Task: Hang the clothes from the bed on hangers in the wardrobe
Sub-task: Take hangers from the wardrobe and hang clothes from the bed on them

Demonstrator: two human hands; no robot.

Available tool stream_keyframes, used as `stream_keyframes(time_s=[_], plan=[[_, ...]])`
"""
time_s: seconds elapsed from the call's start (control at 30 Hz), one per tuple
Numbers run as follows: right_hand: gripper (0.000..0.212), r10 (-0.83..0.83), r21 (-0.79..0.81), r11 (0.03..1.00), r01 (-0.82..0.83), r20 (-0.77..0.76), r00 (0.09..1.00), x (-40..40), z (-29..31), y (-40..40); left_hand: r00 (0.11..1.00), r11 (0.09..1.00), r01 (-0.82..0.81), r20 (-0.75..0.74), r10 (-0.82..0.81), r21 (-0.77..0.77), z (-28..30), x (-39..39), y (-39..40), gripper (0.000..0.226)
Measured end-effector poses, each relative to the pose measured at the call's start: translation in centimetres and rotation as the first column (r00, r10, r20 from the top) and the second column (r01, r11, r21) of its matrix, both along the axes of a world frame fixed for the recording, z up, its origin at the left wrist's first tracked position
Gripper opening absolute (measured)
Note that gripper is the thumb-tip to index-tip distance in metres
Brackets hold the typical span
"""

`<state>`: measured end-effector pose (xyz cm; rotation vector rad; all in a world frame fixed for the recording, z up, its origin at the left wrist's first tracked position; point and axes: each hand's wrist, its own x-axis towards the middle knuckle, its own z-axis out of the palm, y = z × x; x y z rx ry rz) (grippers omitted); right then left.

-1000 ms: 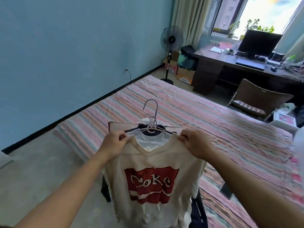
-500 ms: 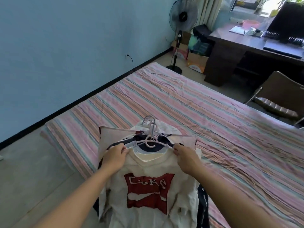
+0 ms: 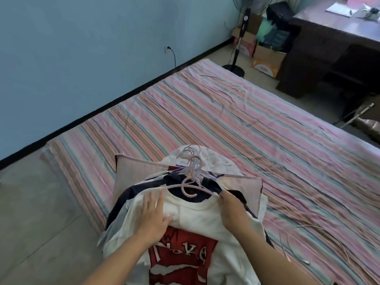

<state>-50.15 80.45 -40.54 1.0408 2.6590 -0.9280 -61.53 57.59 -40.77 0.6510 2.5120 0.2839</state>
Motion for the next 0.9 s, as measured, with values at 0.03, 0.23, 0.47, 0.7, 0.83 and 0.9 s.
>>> stream_keyframes(time_s=[0.03,0.23,0.47,0.7,0.83,0.9], plan=[[0.010,-0.031,0.001,1.000,0.031,-0.018,0.999,-0.3,-0.3,-0.2,0.999,1.000,-0.025,0.030,0.025,0.004,-0.6,-0.1,-0.1,0.086],[0.079,0.189,0.127,0.973,-0.192,0.038,0.981,-1.0,-0.1,-3.1,0.997,0.997,-0.047,0.064,0.051,-0.058,-1.3,-0.3,0.4,0.088],[0.084,0.333,0.168,0.921,-0.353,0.137,0.933,-1.1,2.9,-4.4,0.999,0.998,0.048,-0.015,-0.049,-0.034,2.9,-1.7,1.2,0.076],[0.062,0.417,0.201,0.880,-0.430,0.103,0.903,-1.7,10.5,-7.6,0.970,0.976,0.213,-0.126,-0.207,0.042,11.7,-2.2,-1.1,0.072],[0.055,0.462,0.237,0.855,-0.460,0.054,0.885,-1.1,16.5,-11.3,0.964,0.975,0.224,-0.150,-0.219,0.014,18.2,-0.6,-4.7,0.071],[0.053,0.491,0.257,0.836,-0.484,0.042,0.870,-0.6,19.8,-13.5,0.961,0.973,0.230,-0.157,-0.228,-0.007,21.3,0.5,-7.3,0.066]])
